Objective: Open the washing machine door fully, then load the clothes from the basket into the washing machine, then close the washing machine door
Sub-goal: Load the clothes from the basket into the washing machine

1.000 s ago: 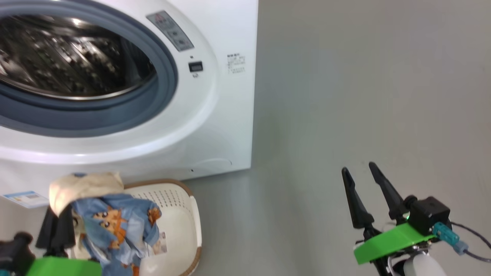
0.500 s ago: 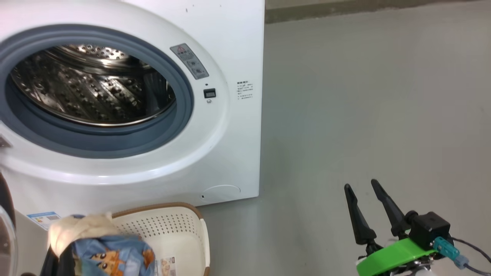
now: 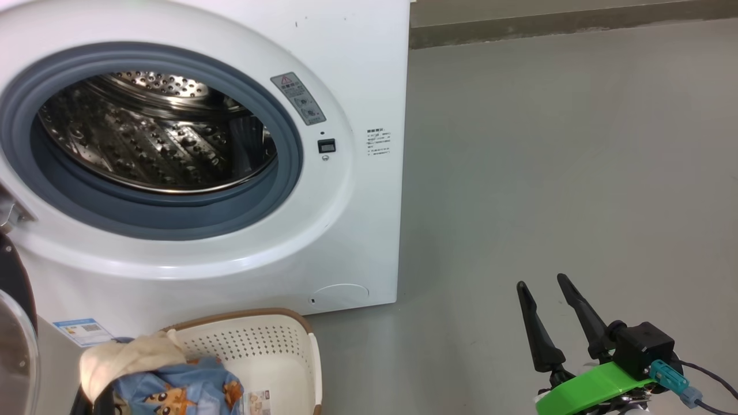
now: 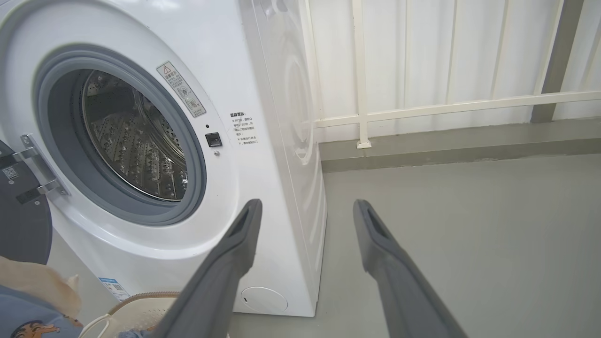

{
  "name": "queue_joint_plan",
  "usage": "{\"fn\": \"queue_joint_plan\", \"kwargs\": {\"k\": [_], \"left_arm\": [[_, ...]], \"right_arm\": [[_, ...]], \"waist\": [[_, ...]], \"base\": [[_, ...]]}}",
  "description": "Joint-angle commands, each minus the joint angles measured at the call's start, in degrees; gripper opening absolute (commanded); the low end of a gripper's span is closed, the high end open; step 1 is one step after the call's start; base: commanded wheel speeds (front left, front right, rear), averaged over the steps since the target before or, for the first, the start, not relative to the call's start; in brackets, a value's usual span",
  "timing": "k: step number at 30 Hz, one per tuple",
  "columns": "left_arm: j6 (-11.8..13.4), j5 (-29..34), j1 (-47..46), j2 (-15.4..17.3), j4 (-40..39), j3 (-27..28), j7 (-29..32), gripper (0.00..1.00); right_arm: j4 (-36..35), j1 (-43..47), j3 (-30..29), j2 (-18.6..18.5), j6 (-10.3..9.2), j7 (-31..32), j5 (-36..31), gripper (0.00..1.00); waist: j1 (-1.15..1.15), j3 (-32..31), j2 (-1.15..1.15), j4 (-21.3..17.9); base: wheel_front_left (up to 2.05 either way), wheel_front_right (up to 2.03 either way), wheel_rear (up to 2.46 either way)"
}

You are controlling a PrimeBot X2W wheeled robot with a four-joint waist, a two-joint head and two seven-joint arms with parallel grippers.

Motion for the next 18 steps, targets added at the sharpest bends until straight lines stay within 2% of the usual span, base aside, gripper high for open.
{"fn": "queue_joint_plan", "kwargs": {"k": [1,10,18], "left_arm": [[0.31,0.42,-0.72,0.42,-1.3,1.82,-0.71,0.0],[0.16,-0.14,-2.39,0.36,-0.97,1.24,-0.71,0.0],[-0.09,-1.42,-7.42,0.45,-0.94,0.74,-0.71,0.0]], "right_arm": [[-1.66,-0.11,1.43,-0.15,0.09,-0.27,-0.62,1.0],[-1.87,0.23,1.42,-0.15,0.09,-0.27,-0.21,1.0],[-2.46,-0.69,1.83,-0.15,0.09,-0.27,0.07,1.0]], "waist": [[0.0,0.02,0.0,0.1],[0.0,1.22,0.0,0.93],[0.0,5.32,0.0,0.09]], "base": [[0.0,0.0,0.0],[0.0,0.0,0.0],[0.0,0.0,0.0]]}}
